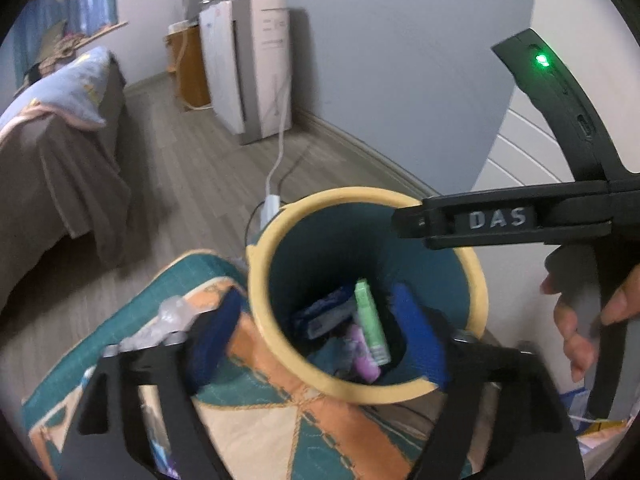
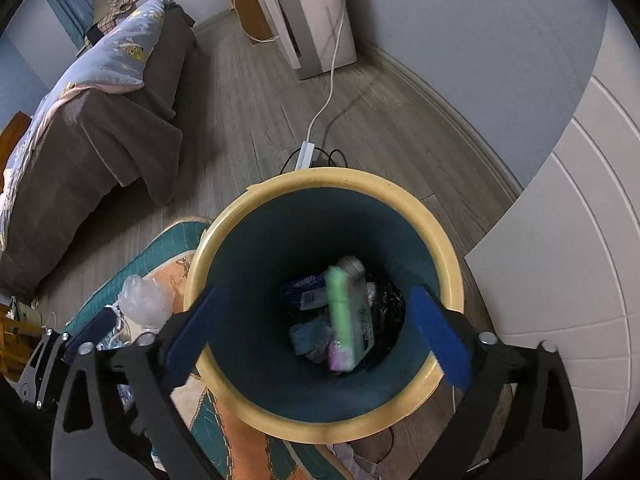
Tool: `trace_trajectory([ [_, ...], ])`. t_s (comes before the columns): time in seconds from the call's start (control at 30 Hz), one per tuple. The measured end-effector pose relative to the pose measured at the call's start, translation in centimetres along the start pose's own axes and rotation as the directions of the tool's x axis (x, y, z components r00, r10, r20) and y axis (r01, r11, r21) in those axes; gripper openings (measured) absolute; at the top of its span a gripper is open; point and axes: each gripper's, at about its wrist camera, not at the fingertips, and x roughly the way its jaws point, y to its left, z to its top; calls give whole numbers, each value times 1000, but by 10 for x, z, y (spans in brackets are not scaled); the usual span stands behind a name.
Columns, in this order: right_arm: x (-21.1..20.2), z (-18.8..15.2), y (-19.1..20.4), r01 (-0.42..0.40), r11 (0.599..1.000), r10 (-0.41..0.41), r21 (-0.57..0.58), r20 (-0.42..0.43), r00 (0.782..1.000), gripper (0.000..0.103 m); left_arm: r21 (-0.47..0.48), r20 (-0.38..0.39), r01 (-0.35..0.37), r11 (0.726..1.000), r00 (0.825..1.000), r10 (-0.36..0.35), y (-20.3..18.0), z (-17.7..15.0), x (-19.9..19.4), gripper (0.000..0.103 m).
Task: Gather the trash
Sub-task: 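Move both tools back over the mat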
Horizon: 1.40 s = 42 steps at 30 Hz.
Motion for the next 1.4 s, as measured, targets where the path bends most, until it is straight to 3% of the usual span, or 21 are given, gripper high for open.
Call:
trace_trajectory([
  [0.23, -7, 2, 19, 20, 998, -19, -62, 15, 1000, 97, -47, -4, -84, 995, 996, 84, 27, -22, -22, 94],
  [0.53, -21, 2, 60, 19, 988, -9, -154, 63, 998, 97, -133, 2, -198, 971, 980, 200, 96, -48, -80, 96],
  [0.83, -26, -7, 104, 26, 967, -6, -255, 76, 997, 97, -226, -40, -332, 916, 943, 331, 163, -93, -137, 97],
  [1.03, -29, -17, 132, 43, 949, -22, -314, 70, 997, 97, -340, -64, -366, 866, 928, 367, 191, -112, -149, 97],
  [1.2, -34, -26, 153, 52, 935, -23, -351, 84, 996, 97, -319, -41, -353, 879, 932, 360, 187, -116, -154, 97],
  [1.4, -20, -35, 168, 4, 937, 24, -349, 74, 997, 97, -270, -41, -371, 888, 926, 375, 185, -119, -151, 97],
])
